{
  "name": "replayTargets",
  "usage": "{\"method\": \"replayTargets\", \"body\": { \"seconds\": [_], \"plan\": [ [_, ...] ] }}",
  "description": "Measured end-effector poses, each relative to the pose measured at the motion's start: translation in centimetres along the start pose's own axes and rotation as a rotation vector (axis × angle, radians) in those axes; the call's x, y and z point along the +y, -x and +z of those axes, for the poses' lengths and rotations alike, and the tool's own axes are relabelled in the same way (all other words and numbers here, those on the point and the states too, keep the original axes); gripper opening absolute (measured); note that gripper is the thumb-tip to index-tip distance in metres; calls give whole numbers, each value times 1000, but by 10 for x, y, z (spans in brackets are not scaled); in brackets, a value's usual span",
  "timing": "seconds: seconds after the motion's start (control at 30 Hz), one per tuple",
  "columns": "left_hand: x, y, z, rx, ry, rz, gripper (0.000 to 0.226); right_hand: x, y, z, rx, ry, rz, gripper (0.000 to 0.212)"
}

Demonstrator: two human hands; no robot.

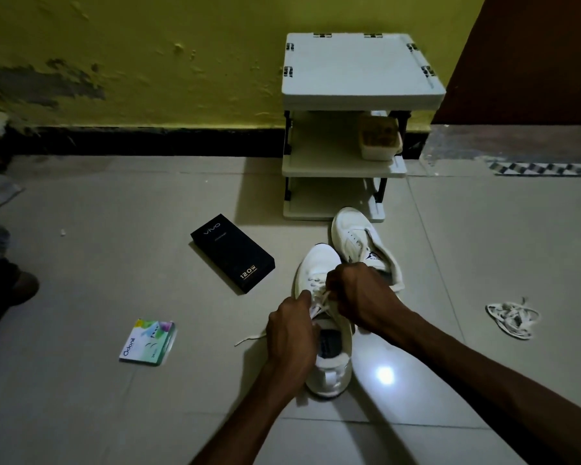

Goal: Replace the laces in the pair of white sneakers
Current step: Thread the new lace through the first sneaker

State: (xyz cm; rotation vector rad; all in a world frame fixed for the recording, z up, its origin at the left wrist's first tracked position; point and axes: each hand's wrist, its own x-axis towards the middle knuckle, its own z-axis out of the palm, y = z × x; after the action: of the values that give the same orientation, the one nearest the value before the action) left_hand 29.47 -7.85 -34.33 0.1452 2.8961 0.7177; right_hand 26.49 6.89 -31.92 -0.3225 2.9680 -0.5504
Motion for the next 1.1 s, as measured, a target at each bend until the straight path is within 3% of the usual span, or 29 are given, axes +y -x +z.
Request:
{"method": "replayTargets", "body": {
  "seconds": [0.3,0.4,0.77,0.9,1.0,1.1],
  "plan": [
    [-6,0,-1,-1,46,-13,39,4,16,-3,32,-190,64,18],
    [-7,-1,-3,-1,46,-13,37,-4,26,-4,-3,-145,7,8],
    [-13,-5,-9,-75,115,-51,26,-17,23,11,96,-23,82,25],
    [-11,-4,-10,-66,126,-67,23,-15,14,11,4,-92,120,23],
    [-9,-3,-11,-71,142,-95,22,-19,10,8,-101,16,83,36],
    [-9,-2,-11,-65,139,-107,19,-27,11,4,-87,118,5,27]
  ]
}}
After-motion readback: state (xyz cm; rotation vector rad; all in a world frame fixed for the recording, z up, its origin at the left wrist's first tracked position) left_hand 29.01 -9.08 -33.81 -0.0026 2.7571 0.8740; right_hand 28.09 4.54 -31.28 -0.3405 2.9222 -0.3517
